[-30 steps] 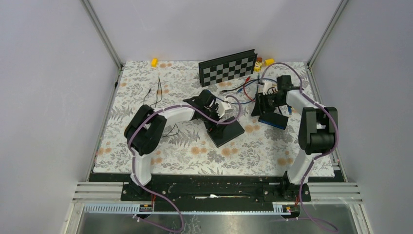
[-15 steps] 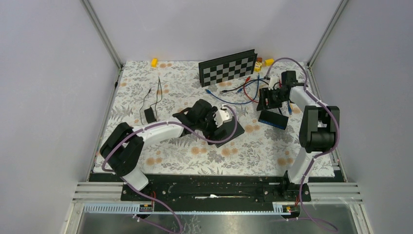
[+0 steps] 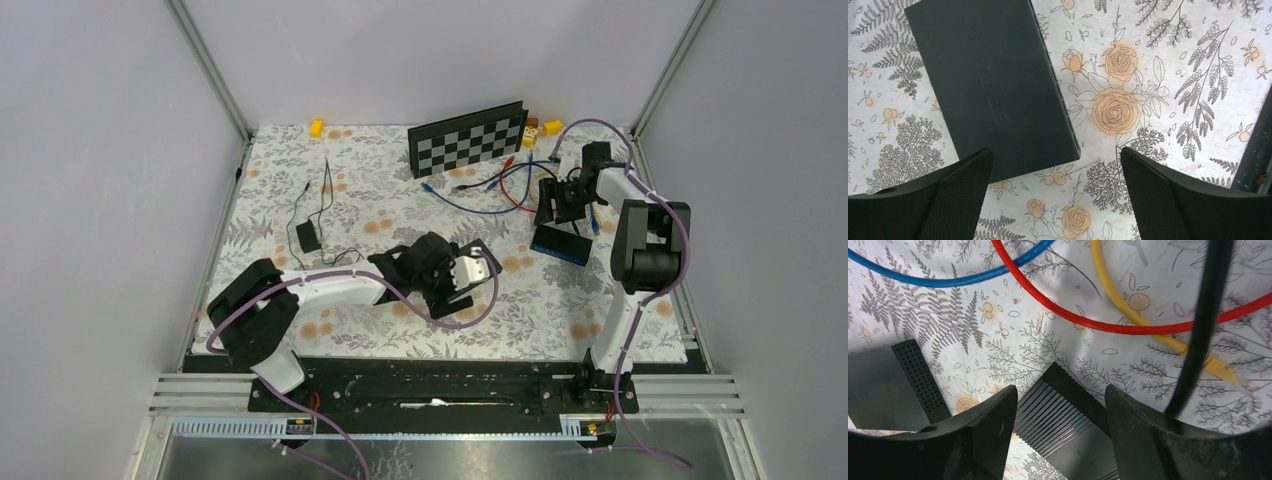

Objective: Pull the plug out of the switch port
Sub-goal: Move the switch port to the center of the board.

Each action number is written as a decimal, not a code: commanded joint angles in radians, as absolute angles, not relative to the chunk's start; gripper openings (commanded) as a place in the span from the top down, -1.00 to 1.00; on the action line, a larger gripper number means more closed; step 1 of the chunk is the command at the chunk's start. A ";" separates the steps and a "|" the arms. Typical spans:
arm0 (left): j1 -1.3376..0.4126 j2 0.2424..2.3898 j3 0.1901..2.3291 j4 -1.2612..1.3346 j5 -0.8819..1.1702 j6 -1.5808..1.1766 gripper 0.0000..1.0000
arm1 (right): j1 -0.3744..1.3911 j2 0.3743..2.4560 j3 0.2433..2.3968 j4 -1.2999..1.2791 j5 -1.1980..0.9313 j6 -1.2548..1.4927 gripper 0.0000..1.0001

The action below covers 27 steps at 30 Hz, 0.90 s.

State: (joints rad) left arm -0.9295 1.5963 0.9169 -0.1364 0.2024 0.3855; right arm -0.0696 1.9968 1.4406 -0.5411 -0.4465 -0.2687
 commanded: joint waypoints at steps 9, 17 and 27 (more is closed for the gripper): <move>-0.970 1.643 0.917 -0.070 -0.024 0.403 -0.97 | -0.072 2.013 1.409 -0.631 -0.612 -0.343 -0.40; -0.970 1.646 0.893 -0.068 -0.147 0.420 -0.97 | -0.072 1.948 1.296 -0.675 -0.628 -0.453 -0.36; -0.967 1.637 0.848 -0.016 -0.212 0.426 -0.97 | -0.072 1.840 1.211 -0.732 -0.687 -0.497 -0.38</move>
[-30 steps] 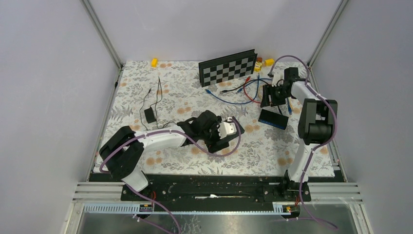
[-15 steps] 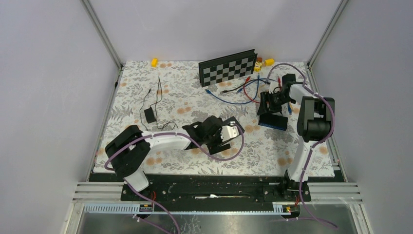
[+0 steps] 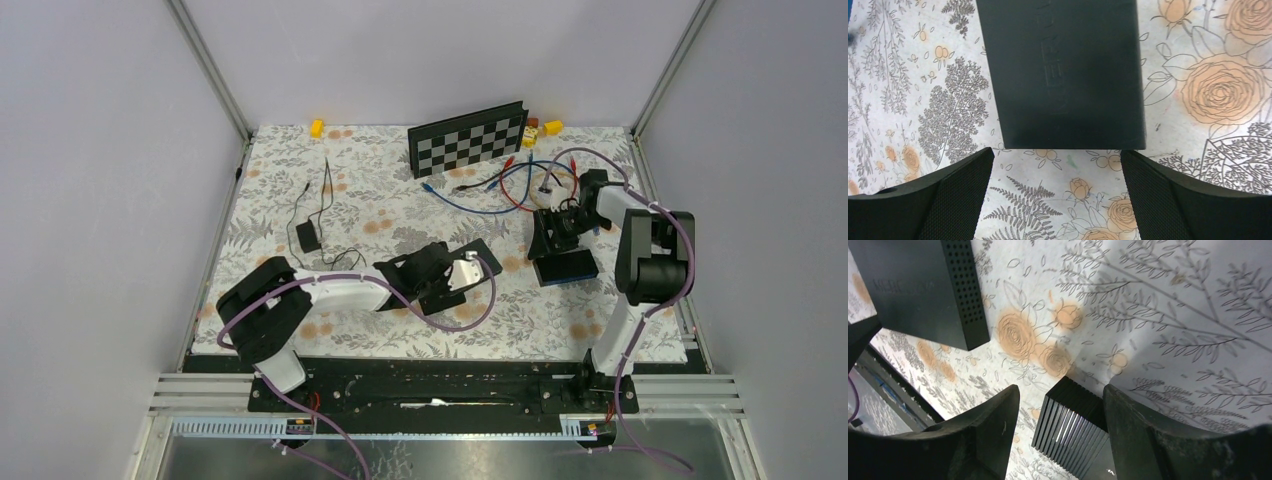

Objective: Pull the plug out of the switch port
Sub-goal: Move the switch port to the center of the board.

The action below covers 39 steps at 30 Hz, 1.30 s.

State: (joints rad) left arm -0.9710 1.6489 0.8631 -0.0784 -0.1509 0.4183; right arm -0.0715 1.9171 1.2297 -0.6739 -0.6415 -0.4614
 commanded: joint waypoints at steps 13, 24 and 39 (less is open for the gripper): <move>-0.959 1.460 0.774 -0.047 0.057 0.478 -0.97 | -0.098 1.670 1.202 -0.715 -0.625 -0.459 -0.56; -1.009 1.595 0.898 -0.030 0.047 0.463 -0.97 | -0.339 1.613 1.187 -0.707 -0.521 -0.469 -0.65; -0.990 1.625 0.833 0.053 -0.139 0.466 -0.98 | -0.466 1.759 1.142 -0.746 -0.580 -0.581 -0.62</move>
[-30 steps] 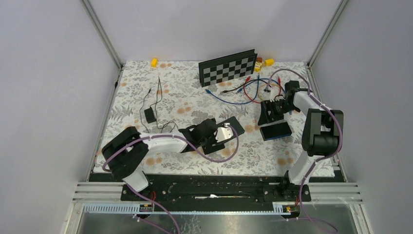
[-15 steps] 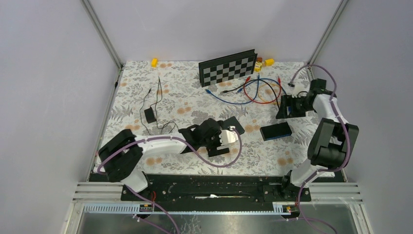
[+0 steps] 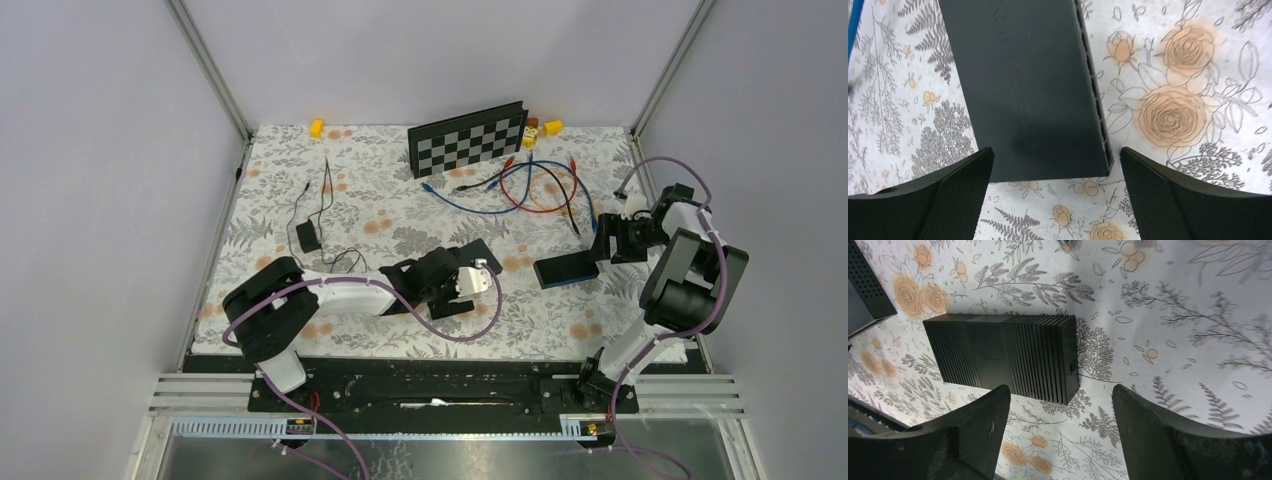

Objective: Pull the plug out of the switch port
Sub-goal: Move the switch port to the center of the board.

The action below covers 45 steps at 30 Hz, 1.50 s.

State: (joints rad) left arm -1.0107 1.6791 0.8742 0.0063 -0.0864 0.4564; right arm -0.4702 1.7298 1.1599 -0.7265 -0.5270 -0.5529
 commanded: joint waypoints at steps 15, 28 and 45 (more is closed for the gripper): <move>-0.877 1.445 0.710 0.042 0.002 0.444 -0.97 | -0.464 1.756 1.062 -0.764 -0.716 -0.599 -0.57; -1.035 1.593 0.910 -0.028 -0.022 0.452 -0.97 | -0.466 1.798 1.039 -0.727 -0.721 -0.588 -0.57; -0.853 1.618 0.836 0.019 -0.146 0.521 -0.91 | -0.452 1.772 1.004 -0.747 -0.778 -0.601 -0.57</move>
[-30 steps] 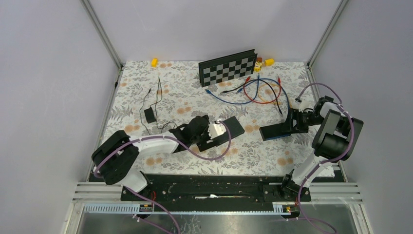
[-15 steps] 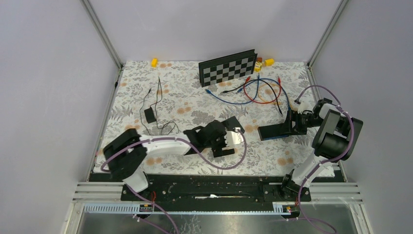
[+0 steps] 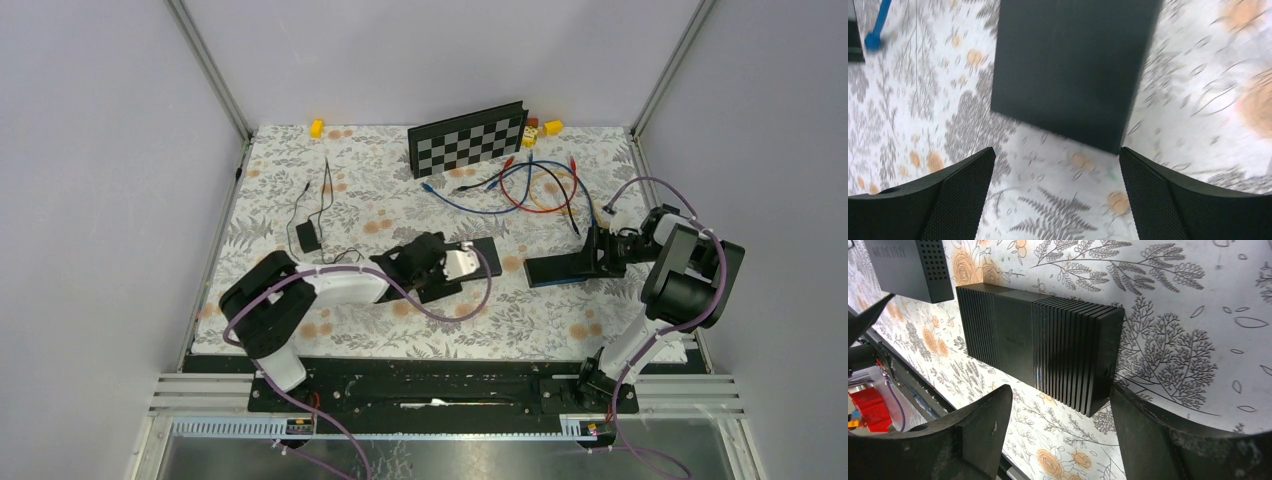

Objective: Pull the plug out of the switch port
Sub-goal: Move the switch port to the center of the board, then reset both arms

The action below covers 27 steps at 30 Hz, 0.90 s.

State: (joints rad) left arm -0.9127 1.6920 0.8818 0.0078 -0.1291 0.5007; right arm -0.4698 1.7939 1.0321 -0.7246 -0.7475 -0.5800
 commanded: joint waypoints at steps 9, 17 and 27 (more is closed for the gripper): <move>-0.813 1.467 0.719 0.005 -0.150 0.518 -0.96 | -0.431 1.730 0.960 -0.743 -0.776 -0.611 -0.56; -0.699 1.255 0.686 -0.088 -0.095 0.435 -0.98 | -0.431 1.570 0.923 -0.709 -0.640 -0.618 -0.71; -0.521 0.939 0.634 -0.131 -0.082 0.301 -0.97 | -0.431 1.262 0.913 -0.629 -0.468 -0.548 -0.99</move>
